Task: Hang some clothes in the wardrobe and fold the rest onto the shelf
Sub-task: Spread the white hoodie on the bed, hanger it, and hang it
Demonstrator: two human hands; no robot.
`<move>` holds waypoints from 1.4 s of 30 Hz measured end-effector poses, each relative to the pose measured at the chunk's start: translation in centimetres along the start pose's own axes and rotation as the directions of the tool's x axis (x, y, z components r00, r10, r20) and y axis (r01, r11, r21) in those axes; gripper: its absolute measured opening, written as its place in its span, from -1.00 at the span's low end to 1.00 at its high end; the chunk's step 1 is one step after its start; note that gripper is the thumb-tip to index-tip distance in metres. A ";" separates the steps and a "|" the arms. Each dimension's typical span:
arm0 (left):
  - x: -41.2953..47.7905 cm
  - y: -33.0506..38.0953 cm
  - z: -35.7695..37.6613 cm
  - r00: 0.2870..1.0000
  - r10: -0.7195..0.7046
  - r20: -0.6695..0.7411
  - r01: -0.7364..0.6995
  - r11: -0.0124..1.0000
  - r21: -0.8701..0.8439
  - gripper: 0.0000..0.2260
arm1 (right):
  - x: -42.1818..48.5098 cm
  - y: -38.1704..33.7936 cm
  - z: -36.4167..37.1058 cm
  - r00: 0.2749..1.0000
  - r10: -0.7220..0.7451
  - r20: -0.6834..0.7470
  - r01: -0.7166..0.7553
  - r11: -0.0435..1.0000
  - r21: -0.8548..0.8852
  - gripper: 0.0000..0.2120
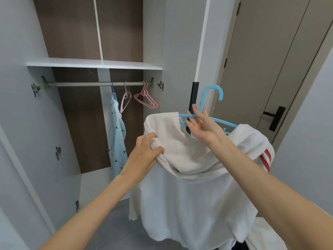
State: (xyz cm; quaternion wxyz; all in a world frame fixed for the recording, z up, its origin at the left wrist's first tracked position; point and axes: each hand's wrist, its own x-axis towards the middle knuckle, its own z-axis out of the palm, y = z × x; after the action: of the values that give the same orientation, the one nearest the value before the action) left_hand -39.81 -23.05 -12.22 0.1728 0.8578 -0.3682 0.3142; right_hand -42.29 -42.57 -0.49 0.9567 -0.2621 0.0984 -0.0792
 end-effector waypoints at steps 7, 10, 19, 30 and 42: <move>1.6 0.6 0.0 0.812 0.573 0.113 -0.581 0.775 0.247 -0.73 | 0.5 -1.4 -0.5 0.999 -0.008 -0.036 0.010 0.999 0.047 -0.57; 1.1 0.9 0.7 0.859 0.435 0.269 -0.491 0.847 0.201 -0.60 | 1.1 -2.1 -0.6 0.999 -0.011 -0.035 0.013 0.998 0.065 -0.58; 2.6 4.6 0.6 0.694 0.197 0.692 -0.320 0.946 0.052 -0.82 | 2.7 -1.7 -1.0 0.996 0.037 -0.078 -0.034 0.998 0.047 -0.69; 4.1 7.1 1.4 0.382 0.205 0.901 0.347 0.872 -0.345 -0.79 | 3.6 -1.9 -2.0 0.990 0.061 -0.130 -0.058 0.998 0.026 -0.64; 6.4 5.9 1.4 0.630 0.274 0.727 0.014 0.931 -0.364 -0.79 | 3.2 -2.6 -3.0 0.996 0.056 -0.074 -0.054 0.998 0.024 -0.63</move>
State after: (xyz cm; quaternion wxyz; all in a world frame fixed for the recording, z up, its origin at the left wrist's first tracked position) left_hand -40.21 -31.08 -8.60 0.1200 0.8373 -0.5161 -0.1350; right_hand -40.11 -46.92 -2.18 0.9570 -0.2457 0.1403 -0.0635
